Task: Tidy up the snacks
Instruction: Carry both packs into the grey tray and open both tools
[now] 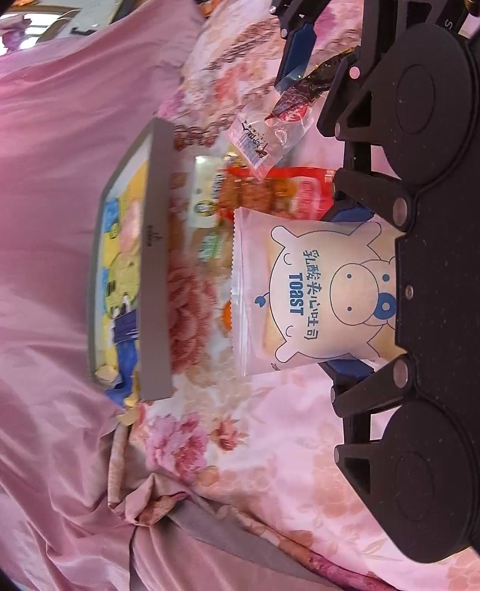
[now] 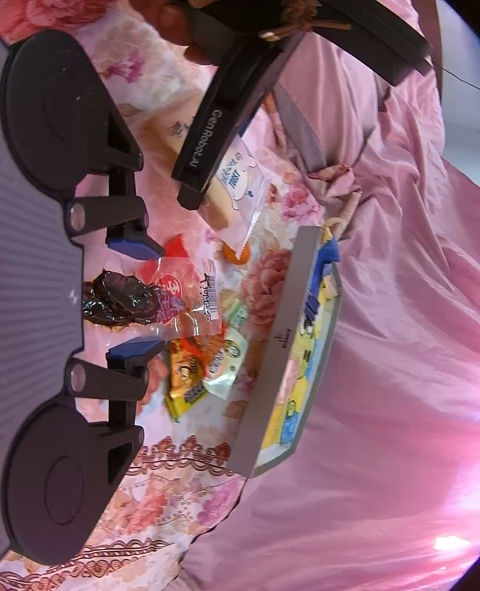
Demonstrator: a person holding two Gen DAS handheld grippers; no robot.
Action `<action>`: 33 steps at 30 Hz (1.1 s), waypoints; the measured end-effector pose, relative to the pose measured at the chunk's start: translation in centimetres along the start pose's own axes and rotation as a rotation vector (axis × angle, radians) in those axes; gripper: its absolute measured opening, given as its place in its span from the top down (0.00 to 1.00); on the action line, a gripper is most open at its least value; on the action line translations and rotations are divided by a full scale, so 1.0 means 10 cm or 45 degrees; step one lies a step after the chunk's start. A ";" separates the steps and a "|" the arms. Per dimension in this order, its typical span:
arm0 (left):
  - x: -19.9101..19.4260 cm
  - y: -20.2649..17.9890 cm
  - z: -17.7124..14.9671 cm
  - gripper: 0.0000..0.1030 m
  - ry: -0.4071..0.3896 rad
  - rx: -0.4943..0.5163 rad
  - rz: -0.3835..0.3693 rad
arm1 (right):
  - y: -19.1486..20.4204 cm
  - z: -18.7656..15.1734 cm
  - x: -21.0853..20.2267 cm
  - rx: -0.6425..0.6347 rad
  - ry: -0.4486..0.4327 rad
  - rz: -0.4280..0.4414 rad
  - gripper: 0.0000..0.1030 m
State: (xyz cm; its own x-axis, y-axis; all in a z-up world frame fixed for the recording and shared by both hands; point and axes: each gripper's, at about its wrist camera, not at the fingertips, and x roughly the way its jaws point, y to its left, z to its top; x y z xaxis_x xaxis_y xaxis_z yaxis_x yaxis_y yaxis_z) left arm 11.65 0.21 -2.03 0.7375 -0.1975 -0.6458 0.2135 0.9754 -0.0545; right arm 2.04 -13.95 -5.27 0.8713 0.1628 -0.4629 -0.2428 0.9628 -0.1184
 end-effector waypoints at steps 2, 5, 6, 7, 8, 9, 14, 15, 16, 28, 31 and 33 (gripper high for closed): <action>0.00 0.00 0.09 0.33 -0.035 -0.012 -0.005 | -0.06 0.07 0.03 0.019 -0.021 -0.001 0.51; 0.00 0.01 0.20 0.34 -0.082 -0.030 0.004 | -0.17 0.19 0.07 0.037 -0.051 -0.011 0.51; 0.00 0.02 0.23 0.34 -0.098 -0.042 0.006 | -0.22 0.23 0.08 0.040 -0.060 -0.014 0.51; 0.00 0.03 0.26 0.34 -0.107 -0.050 0.003 | -0.27 0.28 0.10 0.041 -0.070 -0.020 0.51; 0.00 0.04 0.29 0.34 -0.114 -0.056 0.001 | -0.31 0.32 0.11 0.041 -0.080 -0.027 0.51; 0.00 0.05 0.32 0.34 -0.119 -0.063 0.003 | -0.35 0.35 0.12 0.043 -0.085 -0.032 0.51; 0.02 0.13 0.62 0.34 -0.116 -0.078 0.025 | -0.53 0.52 0.23 0.055 -0.105 -0.056 0.51; 0.01 0.15 0.69 0.34 -0.120 -0.080 0.024 | -0.56 0.55 0.25 0.055 -0.111 -0.059 0.51; 0.01 0.17 0.79 0.34 -0.136 -0.074 0.025 | -0.58 0.59 0.27 0.051 -0.119 -0.063 0.51; 0.51 0.36 1.95 0.34 -0.223 -0.110 0.040 | -0.95 1.33 0.92 0.031 -0.175 -0.057 0.51; 0.73 0.39 2.15 0.34 -0.221 -0.120 0.050 | -1.04 1.52 1.19 0.055 -0.173 -0.049 0.51; 0.89 0.41 2.24 0.34 -0.209 -0.138 0.054 | -1.10 1.60 1.36 0.085 -0.163 -0.039 0.51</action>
State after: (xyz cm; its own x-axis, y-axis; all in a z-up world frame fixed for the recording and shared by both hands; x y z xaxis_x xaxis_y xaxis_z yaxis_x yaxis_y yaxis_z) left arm 33.49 0.27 9.04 0.8407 -0.1604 -0.5172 0.1164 0.9863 -0.1168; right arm 23.43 -18.92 3.77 0.9261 0.1553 -0.3439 -0.1903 0.9792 -0.0701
